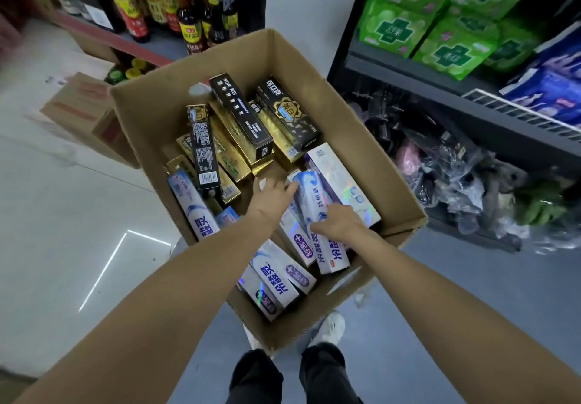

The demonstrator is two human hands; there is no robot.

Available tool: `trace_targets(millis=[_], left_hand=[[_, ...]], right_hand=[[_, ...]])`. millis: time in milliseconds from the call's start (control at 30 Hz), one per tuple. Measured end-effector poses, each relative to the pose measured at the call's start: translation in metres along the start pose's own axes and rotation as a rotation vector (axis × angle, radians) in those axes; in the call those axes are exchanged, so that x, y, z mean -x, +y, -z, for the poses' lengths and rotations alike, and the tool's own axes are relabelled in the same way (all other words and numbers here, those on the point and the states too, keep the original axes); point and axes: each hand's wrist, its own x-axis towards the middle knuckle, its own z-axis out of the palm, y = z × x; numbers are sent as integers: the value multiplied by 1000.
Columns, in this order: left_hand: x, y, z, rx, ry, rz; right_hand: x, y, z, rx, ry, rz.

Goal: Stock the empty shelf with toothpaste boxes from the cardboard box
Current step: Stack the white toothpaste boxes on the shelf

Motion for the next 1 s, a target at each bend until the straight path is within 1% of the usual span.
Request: trace_targets(millis=[67, 200, 300, 367, 433, 567, 633, 700, 767, 900, 933, 1000], left_hand=[[-1, -1, 0, 59, -5, -4], [-7, -3, 0, 123, 17, 21], [-14, 1, -3, 246, -41, 68], [-19, 4, -3, 252, -85, 82], [-20, 6, 3, 192, -96, 83], [-13, -4, 15, 144, -86, 19], [-9, -12, 20, 104, -37, -63], [-4, -20, 27, 112, 46, -134], [1, -26, 37, 190, 100, -196], [17, -21, 71, 591, 52, -312], [21, -17, 81, 645, 58, -333], [28, -8, 103, 712, 126, -358]], right_hand=[[10, 3, 7, -137, 33, -28], [24, 7, 24, -324, 185, -59], [29, 12, 33, -406, 209, -54], [32, 14, 36, -435, 231, -57], [33, 17, 36, -449, 237, -69], [36, 19, 33, -439, 229, -65], [37, 17, 31, -451, 226, -54], [39, 14, 30, -508, 225, -58], [43, 12, 34, -580, 232, -53], [60, 11, 54, -729, 224, 68], [64, 13, 61, -754, 235, 112], [75, 16, 78, -809, 261, 202]])
